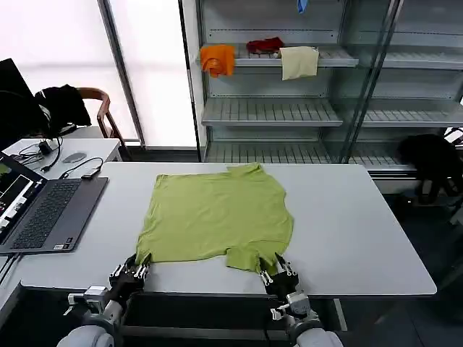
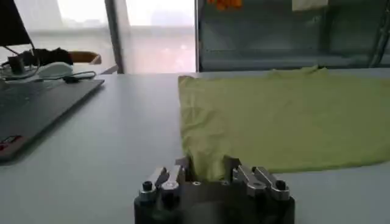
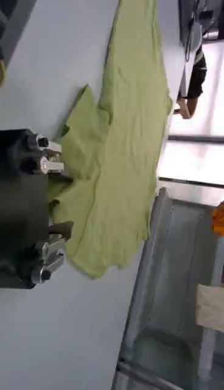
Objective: Fold and organize the clothes.
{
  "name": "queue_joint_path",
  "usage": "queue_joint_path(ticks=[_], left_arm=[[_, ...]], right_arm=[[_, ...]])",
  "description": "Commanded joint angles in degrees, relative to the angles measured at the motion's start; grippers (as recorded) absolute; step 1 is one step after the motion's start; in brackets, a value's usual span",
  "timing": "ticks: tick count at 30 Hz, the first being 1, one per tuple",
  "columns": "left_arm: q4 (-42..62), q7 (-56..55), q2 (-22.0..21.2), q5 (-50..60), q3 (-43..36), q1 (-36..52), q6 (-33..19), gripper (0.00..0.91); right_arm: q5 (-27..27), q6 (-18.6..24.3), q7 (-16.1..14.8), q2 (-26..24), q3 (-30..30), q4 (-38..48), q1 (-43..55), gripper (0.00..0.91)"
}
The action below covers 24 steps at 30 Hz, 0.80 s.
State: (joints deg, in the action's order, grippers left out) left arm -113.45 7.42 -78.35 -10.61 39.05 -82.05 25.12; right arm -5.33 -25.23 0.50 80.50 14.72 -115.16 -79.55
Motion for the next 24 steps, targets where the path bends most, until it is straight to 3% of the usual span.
queue_joint_path(ticks=[1,17,24], left_arm=[[-0.66,0.15,0.13,0.25,0.05,-0.40,0.22,0.000],[-1.68,2.92,0.94,0.14,0.84,3.40,-0.82,0.000],[0.95,3.19,1.26,-2.07,0.74,10.86,2.11,0.000]], right_arm=[[0.14,0.83,0.10,0.07,-0.13,-0.16,0.01,0.000],[5.66,0.04,2.25,1.05,0.34,-2.79,4.03,0.000],[6.37,-3.46,2.75,5.78,0.79,2.07,12.85,0.000]])
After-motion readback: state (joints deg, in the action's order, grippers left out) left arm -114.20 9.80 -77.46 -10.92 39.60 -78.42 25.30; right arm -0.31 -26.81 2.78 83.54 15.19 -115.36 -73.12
